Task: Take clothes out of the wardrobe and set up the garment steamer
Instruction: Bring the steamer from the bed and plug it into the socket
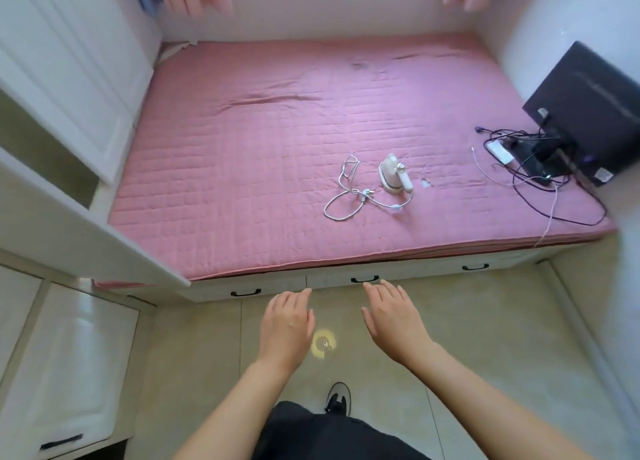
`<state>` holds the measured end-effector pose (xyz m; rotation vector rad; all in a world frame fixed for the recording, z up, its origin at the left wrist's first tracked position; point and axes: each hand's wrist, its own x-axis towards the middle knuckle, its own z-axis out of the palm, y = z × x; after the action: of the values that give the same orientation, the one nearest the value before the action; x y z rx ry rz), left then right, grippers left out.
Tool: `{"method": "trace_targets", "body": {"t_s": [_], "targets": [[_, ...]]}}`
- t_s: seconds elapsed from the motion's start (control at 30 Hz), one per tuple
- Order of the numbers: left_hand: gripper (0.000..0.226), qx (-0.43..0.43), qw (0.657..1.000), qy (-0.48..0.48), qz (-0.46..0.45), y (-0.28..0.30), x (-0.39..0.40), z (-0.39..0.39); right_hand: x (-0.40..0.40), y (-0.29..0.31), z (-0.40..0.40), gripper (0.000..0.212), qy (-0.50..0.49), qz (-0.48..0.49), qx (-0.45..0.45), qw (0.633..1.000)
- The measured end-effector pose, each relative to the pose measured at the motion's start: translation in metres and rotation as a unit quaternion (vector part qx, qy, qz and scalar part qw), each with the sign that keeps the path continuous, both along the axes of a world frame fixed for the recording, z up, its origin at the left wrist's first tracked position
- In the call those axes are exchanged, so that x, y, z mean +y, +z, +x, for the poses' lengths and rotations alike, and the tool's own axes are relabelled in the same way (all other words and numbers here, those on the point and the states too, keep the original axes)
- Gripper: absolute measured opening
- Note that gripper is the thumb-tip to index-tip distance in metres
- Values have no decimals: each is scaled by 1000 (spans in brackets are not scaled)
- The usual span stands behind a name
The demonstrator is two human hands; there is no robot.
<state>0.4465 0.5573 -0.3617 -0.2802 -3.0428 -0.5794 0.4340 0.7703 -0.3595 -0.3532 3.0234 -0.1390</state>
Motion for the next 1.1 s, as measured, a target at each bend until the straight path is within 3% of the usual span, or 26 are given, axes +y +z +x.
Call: {"method": "trace_targets", "body": {"t_s": [0.4, 0.73, 1.1], "targets": [[40, -32, 998, -47, -28, -11, 63, -116, 74, -12, -102, 46, -54, -8, -21, 998], [41, -119, 992, -36, 0, -49, 68, -265, 93, -22, -231, 36, -79, -6, -58, 995], [44, -225, 972, 43, 55, -95, 85, -409, 114, -57, -340, 36, -89, 1, -101, 991]]}}
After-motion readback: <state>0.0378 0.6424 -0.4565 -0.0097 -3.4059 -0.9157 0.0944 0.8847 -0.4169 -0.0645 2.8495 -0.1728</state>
